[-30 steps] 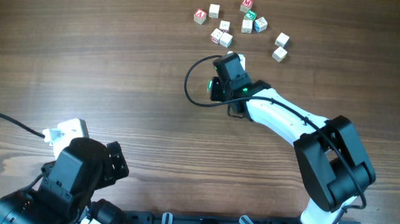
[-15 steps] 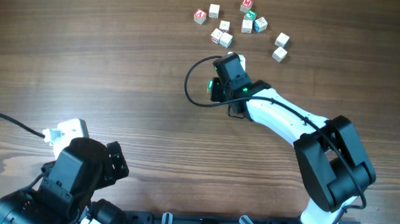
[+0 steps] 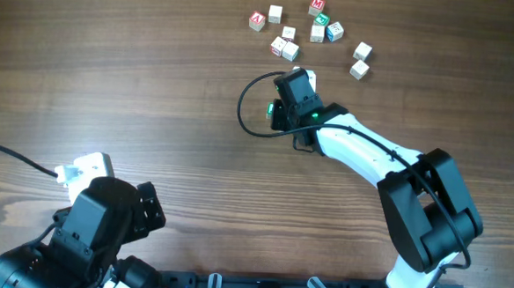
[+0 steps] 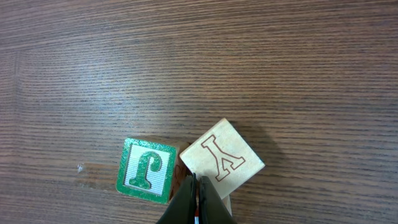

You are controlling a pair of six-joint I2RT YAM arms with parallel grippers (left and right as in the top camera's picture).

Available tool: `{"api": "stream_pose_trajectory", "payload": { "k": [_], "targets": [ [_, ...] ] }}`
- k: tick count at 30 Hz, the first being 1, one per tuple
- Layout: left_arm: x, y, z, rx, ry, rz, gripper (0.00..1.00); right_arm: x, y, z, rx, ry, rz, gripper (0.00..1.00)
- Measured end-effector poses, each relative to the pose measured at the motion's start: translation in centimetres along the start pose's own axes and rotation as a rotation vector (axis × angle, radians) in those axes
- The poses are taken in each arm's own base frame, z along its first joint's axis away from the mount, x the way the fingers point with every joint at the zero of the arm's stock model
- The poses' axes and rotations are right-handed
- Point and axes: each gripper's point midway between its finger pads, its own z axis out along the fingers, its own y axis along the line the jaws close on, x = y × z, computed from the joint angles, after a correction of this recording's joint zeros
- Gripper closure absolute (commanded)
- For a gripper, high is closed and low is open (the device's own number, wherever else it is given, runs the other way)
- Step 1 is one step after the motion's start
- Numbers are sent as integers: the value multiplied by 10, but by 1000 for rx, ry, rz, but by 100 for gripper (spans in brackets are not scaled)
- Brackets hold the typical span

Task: Form a circle

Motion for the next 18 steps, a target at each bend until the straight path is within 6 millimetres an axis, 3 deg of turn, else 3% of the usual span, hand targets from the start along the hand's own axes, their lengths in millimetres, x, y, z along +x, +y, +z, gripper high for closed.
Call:
{"api": "stream_pose_trajectory", "payload": {
  "k": [18],
  "targets": [
    [0, 0, 0, 0, 0, 0, 0, -2, -2, 0, 13, -9, 0, 95]
  ]
}}
